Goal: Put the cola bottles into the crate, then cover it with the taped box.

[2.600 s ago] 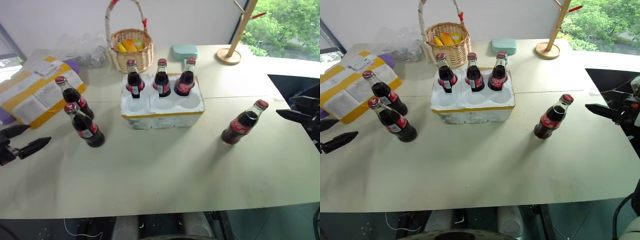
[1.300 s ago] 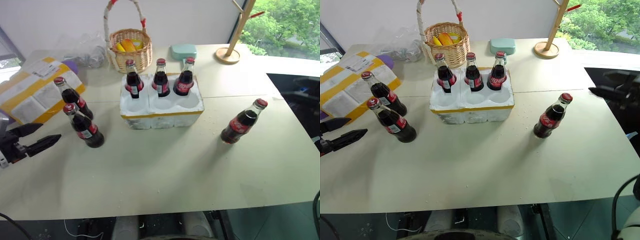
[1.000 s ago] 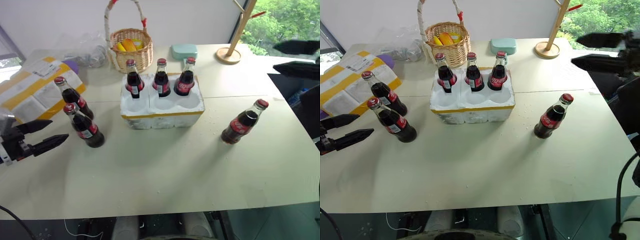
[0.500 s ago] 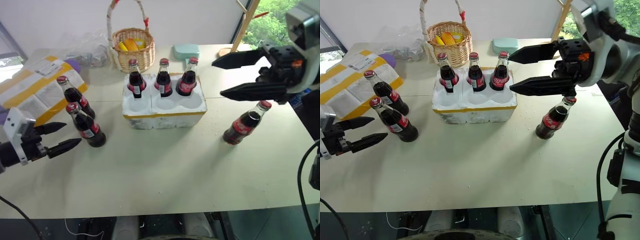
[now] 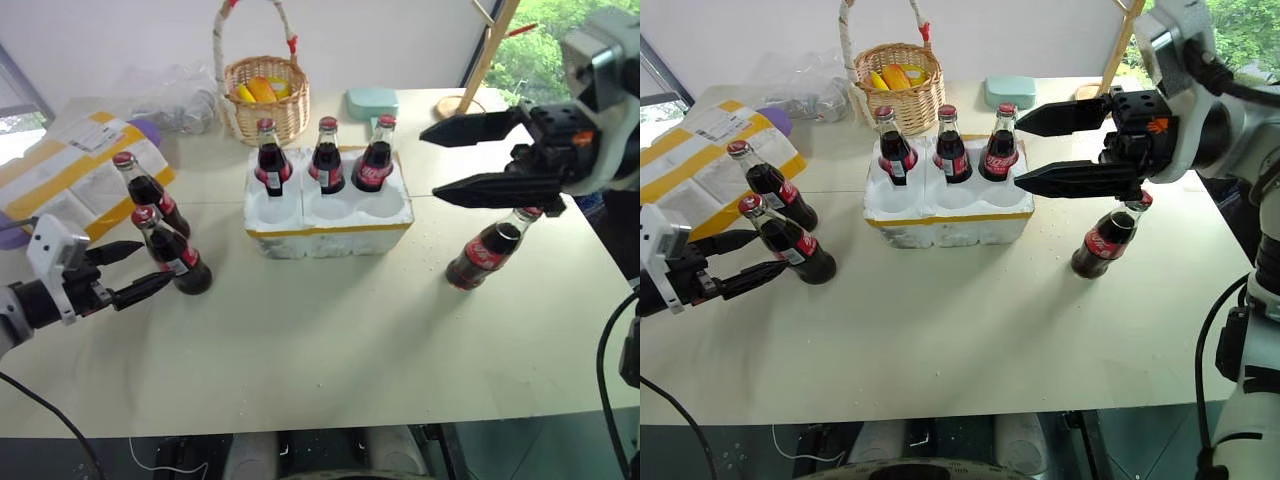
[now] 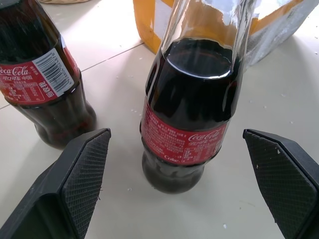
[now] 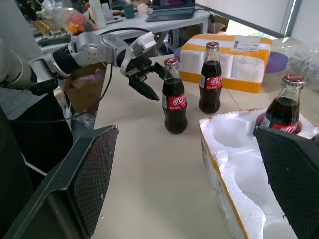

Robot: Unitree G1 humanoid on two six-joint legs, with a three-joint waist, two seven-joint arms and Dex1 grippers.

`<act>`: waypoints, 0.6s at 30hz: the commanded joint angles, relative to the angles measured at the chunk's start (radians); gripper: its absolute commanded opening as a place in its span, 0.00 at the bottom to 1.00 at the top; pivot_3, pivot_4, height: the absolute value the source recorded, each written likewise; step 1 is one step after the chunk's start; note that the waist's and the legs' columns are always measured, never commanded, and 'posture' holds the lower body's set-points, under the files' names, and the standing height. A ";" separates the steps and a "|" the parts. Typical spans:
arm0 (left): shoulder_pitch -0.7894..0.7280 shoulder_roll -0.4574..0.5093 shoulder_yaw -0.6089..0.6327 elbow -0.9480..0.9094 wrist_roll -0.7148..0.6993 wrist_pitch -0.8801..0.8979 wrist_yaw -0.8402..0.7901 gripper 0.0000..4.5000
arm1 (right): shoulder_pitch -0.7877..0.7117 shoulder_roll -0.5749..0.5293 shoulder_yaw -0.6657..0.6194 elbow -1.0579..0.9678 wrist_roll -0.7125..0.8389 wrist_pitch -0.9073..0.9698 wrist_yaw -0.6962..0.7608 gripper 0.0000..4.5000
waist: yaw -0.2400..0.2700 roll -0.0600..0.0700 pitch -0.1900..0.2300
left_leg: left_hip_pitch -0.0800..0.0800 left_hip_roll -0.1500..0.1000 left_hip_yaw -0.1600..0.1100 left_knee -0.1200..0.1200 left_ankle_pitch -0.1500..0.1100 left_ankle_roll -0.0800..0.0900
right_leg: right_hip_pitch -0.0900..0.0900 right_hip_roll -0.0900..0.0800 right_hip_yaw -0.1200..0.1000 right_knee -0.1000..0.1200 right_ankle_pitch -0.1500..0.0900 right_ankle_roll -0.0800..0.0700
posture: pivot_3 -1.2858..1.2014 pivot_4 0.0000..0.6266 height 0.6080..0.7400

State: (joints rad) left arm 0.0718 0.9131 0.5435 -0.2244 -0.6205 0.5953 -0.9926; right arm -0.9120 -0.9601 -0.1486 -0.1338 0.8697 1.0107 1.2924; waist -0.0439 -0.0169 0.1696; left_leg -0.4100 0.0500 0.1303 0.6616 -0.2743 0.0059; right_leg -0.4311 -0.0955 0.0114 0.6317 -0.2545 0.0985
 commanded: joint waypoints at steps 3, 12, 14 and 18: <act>-0.005 0.019 0.036 -0.014 -0.002 -0.012 -0.003 0.99 | -0.013 -0.020 -0.035 0.005 0.006 -0.042 0.000 1.00 | 0.000 0.000 0.000 | 0.000 0.000 0.000 0.000 0.000 0.000 | 0.000 0.001 0.000 0.000 0.000 0.000 | 0.52 0.24 1.00; -0.048 -0.044 -0.103 0.019 0.072 -0.078 0.043 0.99 | -0.001 -0.024 -0.038 -0.004 0.019 -0.045 0.001 1.00 | 0.002 0.000 0.000 | 0.000 0.000 0.000 0.001 0.000 0.001 | 0.001 0.001 0.000 0.000 0.000 0.000 | 0.52 0.24 1.00; -0.076 -0.062 -0.126 0.043 0.084 -0.091 0.062 0.99 | 0.006 -0.025 -0.042 -0.010 0.023 -0.042 0.000 1.00 | 0.002 0.000 0.000 | 0.000 0.000 0.000 0.001 0.000 0.001 | 0.001 0.002 0.000 0.000 0.000 0.000 | 0.52 0.24 1.00; -0.137 -0.100 -0.172 0.101 0.114 -0.118 0.093 0.99 | 0.024 -0.028 -0.054 -0.028 0.037 -0.036 -0.008 1.00 | 0.004 0.000 0.000 | 0.000 0.000 0.000 0.002 0.000 0.001 | 0.001 0.002 0.000 0.000 0.002 0.003 | 0.52 0.24 1.00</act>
State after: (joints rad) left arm -0.0491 0.8151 0.3742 -0.1338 -0.5238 0.5054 -0.9125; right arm -0.8826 -0.9696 -0.1610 -0.1343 0.8832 0.9828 1.2869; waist -0.0395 -0.0173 0.1694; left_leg -0.4100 0.0499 0.1303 0.6633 -0.2744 0.0067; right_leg -0.4298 -0.0935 0.0111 0.6319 -0.2529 0.1015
